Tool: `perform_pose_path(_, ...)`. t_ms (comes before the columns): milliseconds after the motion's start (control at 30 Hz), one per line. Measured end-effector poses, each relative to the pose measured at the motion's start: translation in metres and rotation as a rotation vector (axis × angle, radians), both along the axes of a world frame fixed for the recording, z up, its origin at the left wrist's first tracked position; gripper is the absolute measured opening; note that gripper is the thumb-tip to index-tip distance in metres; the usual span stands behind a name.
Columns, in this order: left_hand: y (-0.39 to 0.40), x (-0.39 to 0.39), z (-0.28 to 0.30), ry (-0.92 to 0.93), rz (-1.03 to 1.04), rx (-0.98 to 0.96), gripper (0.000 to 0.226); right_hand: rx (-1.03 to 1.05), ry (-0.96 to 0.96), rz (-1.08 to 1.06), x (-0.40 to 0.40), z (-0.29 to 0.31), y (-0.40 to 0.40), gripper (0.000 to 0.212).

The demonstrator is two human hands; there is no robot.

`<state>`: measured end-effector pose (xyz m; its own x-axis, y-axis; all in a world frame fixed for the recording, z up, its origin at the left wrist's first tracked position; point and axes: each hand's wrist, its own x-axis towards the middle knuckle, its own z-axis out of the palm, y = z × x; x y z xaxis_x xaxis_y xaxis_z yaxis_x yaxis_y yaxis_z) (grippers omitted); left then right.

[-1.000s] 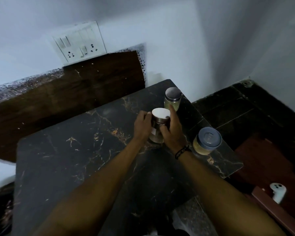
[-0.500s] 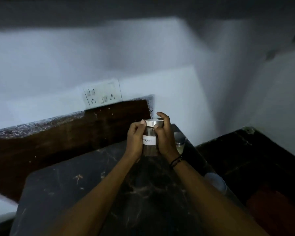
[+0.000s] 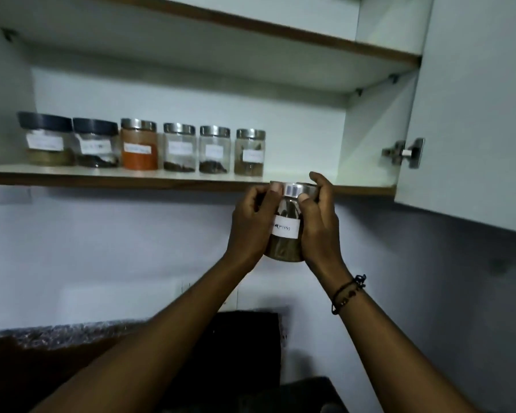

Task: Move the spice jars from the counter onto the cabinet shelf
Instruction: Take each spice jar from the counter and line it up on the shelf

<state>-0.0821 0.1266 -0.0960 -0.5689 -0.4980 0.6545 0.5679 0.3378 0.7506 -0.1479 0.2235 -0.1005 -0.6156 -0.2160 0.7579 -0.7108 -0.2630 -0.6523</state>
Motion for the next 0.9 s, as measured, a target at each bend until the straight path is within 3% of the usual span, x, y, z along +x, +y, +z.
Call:
perform_pose_path(233, -0.015, -0.030, 0.091, 0.061, 0.198, -0.277, 0.034, -0.025, 0.009, -0.035, -0.038, 0.092, -0.014, 0.033)
perform_pose_path(367, -0.031, -0.058, 0.126, 0.042, 0.239, -0.347, 0.040, 0.017, 0.018, -0.056, -0.071, 0.121, -0.029, 0.043)
perform_pose_path(733, -0.074, -0.144, 0.154, -0.162, 0.459, -0.454, 0.042, 0.179, 0.055, -0.080, -0.158, 0.141, -0.059, 0.037)
perform_pose_path(900, -0.085, -0.165, 0.161, -0.287, 0.565, -0.643, 0.034, 0.256, 0.057, -0.116, -0.180, 0.143, -0.072, 0.043)
